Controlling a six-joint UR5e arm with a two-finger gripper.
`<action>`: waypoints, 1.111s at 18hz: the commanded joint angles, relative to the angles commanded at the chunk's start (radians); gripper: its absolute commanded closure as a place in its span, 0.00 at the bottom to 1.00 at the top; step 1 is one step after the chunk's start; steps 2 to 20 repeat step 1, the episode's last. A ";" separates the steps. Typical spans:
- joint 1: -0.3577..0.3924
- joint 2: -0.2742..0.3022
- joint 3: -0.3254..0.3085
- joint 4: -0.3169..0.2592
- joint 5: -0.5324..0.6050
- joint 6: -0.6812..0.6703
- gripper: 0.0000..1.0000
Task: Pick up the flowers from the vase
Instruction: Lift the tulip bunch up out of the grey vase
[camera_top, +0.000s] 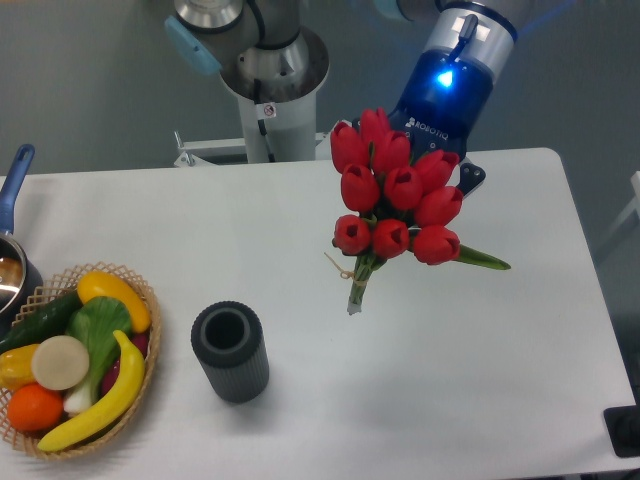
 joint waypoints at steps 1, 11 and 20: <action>0.000 0.002 -0.005 0.000 0.000 0.000 0.59; 0.000 0.002 -0.005 0.000 0.000 0.000 0.59; 0.000 0.002 -0.005 0.000 0.000 0.000 0.59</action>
